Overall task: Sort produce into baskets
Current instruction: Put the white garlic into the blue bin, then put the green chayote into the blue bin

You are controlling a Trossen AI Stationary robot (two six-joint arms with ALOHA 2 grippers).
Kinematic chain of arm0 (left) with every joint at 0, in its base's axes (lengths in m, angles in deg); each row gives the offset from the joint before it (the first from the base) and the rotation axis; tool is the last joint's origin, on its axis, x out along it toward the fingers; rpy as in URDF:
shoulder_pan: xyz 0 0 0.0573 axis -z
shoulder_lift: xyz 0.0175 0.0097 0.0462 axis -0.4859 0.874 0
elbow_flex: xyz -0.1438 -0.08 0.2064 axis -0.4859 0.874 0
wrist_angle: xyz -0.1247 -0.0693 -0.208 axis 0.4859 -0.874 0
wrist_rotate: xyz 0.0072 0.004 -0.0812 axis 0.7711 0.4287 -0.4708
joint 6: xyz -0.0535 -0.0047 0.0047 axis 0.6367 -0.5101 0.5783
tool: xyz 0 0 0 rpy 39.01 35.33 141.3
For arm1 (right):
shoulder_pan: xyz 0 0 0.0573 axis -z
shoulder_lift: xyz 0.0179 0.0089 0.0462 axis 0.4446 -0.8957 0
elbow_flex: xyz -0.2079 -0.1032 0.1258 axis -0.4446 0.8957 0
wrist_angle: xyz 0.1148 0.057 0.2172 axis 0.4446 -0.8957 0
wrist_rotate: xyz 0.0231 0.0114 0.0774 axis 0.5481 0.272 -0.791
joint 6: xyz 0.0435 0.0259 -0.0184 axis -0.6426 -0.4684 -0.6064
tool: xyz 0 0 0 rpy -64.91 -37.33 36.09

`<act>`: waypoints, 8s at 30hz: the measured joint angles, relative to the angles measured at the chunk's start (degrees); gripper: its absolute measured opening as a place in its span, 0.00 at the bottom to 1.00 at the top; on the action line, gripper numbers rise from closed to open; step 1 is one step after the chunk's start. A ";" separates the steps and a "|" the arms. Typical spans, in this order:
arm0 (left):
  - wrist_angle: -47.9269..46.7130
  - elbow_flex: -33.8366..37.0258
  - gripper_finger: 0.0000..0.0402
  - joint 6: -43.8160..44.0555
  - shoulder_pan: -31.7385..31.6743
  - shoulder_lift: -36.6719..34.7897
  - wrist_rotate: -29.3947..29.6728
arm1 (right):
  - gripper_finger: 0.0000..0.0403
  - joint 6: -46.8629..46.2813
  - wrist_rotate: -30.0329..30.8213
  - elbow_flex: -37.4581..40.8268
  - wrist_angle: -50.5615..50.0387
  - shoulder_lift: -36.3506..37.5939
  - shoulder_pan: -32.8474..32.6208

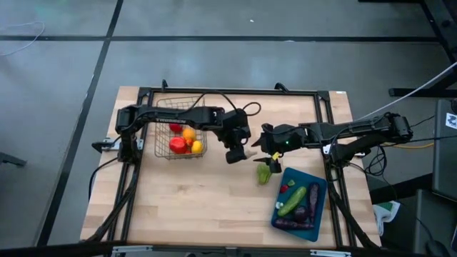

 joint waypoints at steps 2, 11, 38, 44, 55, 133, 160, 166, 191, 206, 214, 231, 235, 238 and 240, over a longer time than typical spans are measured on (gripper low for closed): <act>0.14 0.00 0.50 0.12 0.29 0.00 0.00 | 0.66 -0.01 -0.03 0.00 -0.01 0.00 0.00; 2.74 0.00 0.50 0.91 0.67 0.02 0.13 | 0.66 -0.07 -0.87 -0.04 -0.74 -1.56 0.02; 2.55 0.02 0.50 5.10 0.65 0.02 -0.11 | 0.04 -0.05 -2.05 -0.02 -0.94 -3.02 0.07; 2.54 0.02 0.50 4.02 0.65 0.02 -0.09 | 0.06 -0.07 -2.05 0.00 -0.87 -3.02 0.07; 2.30 0.02 0.69 0.95 0.42 0.05 0.42 | 0.04 -0.07 -2.19 0.00 -2.00 -2.96 0.00; 34.70 88.52 0.70 -19.57 19.93 -108.79 45.28 | 0.54 -58.52 -8.25 -3.67 -26.60 -1.81 -13.48; 27.50 88.51 0.70 -22.97 13.98 -108.65 45.55 | 0.44 -78.03 4.19 -3.67 -21.40 -10.97 -3.17; 27.49 88.52 0.70 -21.06 13.98 -108.65 45.55 | 0.44 -77.88 3.92 -3.67 -20.86 -10.97 -3.32; 27.48 88.50 0.70 -19.56 13.98 -108.64 45.55 | 0.45 -89.14 4.18 -3.67 -21.46 -10.93 -3.39; 27.48 88.50 0.70 -19.53 13.98 -108.65 45.55 | 0.54 -96.39 7.20 -3.69 -19.30 -10.93 -8.23; 27.46 88.50 0.70 -19.53 13.98 -108.63 45.55 | 0.85 -107.01 12.78 -3.69 -19.48 -10.93 -14.55; 27.46 88.50 0.70 -19.53 13.98 -108.63 45.55 | 0.97 -122.32 7.29 -3.72 -15.41 -19.31 -15.28; 27.46 88.50 0.70 -19.53 13.98 -108.63 45.55 | 0.97 -125.73 6.83 -3.69 -15.82 -20.41 -15.32; 27.46 88.50 0.70 -19.53 13.98 -108.63 45.55 | 0.97 -127.91 6.09 -3.69 -15.84 -21.41 -15.32; 27.46 88.50 0.70 -19.53 13.98 -108.63 45.55 | 0.97 -128.93 5.85 -3.69 -15.57 -22.15 -15.32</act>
